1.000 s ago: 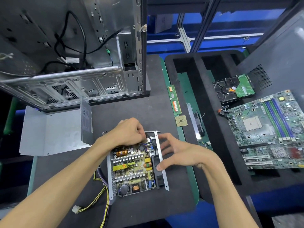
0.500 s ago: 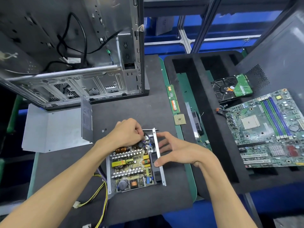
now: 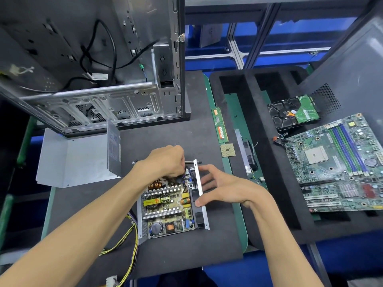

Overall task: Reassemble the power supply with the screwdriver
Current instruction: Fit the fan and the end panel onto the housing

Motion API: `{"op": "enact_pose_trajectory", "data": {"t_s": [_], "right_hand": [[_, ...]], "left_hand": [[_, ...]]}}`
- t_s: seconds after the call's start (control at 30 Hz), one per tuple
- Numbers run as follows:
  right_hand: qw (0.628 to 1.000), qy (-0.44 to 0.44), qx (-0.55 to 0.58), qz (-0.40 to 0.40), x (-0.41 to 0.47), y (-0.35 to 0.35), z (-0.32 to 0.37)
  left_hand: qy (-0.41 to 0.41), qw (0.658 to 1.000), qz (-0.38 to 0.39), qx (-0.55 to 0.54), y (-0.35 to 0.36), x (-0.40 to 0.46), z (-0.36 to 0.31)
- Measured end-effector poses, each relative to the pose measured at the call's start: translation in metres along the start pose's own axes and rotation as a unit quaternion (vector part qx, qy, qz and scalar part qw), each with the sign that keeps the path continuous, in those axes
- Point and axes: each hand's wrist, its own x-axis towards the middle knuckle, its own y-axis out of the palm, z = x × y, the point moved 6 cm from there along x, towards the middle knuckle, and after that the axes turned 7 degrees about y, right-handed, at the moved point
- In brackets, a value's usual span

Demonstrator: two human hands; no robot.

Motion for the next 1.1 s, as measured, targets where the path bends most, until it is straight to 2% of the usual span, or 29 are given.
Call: {"op": "enact_pose_trajectory", "data": {"t_s": [0.2, 0.37, 0.53, 0.7, 0.77, 0.87, 1.03, 1.1], "right_hand": [[1.0, 0.001, -0.004, 0.003, -0.001, 0.0, 0.0], [1.0, 0.001, -0.006, 0.005, 0.0, -0.001, 0.003], [1.0, -0.008, 0.013, 0.002, 0.0, -0.002, 0.002], [0.997, -0.033, 0.071, 0.018, 0.0, -0.002, -0.009], [0.989, -0.042, 0.138, 0.034, -0.001, -0.002, -0.015], [0.975, -0.046, 0.208, 0.06, 0.001, -0.003, -0.021], [0.974, -0.043, 0.213, 0.065, 0.007, -0.007, -0.021], [0.975, -0.043, 0.209, 0.066, 0.008, -0.008, -0.021]], "left_hand": [[-0.053, 0.998, 0.011, 0.017, 0.001, 0.005, 0.003], [-0.072, 0.997, 0.003, -0.028, 0.005, 0.006, 0.016], [0.005, 0.996, -0.041, -0.077, 0.003, -0.011, 0.013], [0.145, 0.966, -0.135, -0.163, -0.001, -0.071, -0.005], [0.195, 0.963, -0.115, -0.142, 0.006, -0.095, -0.015], [0.184, 0.978, -0.07, -0.069, 0.03, -0.112, -0.018], [0.144, 0.975, -0.161, -0.046, 0.055, -0.116, -0.028], [0.14, 0.976, -0.158, -0.057, 0.065, -0.118, -0.031]]}}
